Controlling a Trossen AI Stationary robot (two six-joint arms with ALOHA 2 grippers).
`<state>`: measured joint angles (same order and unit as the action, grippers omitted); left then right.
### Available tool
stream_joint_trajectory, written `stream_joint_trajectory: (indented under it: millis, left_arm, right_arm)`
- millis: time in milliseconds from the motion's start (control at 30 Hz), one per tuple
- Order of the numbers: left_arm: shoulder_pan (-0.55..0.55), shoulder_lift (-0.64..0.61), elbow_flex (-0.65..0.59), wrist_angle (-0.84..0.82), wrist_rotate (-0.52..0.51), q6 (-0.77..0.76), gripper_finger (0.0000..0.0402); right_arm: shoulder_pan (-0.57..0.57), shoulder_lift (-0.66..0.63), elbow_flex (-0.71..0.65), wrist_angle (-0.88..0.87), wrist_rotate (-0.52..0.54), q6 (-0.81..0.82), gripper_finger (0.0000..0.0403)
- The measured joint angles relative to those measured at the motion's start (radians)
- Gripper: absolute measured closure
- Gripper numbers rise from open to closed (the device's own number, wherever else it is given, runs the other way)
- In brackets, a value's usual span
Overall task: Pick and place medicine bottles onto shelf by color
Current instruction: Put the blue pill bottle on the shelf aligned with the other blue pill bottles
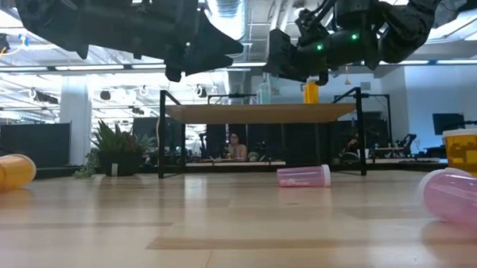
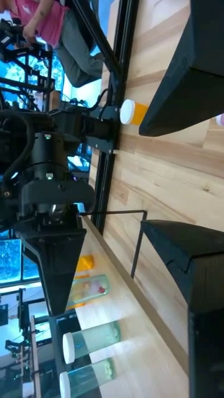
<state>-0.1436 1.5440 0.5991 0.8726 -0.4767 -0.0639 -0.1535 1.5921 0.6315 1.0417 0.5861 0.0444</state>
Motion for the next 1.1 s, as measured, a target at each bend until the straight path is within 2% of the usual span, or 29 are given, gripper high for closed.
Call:
stream_joint_trajectory:
  millis: [400,1100]
  left_arm:
    - [0.0,0.0,0.0,-0.007,0.009,0.002,0.0182]
    - [0.0,0.0,0.0,-0.01,0.01,0.002,0.0182]
  right_arm:
    - [-0.002,0.128,0.002,0.179,0.017,0.029,0.0264]
    - [-0.047,0.129,0.002,0.185,-0.009,0.034,0.0259]
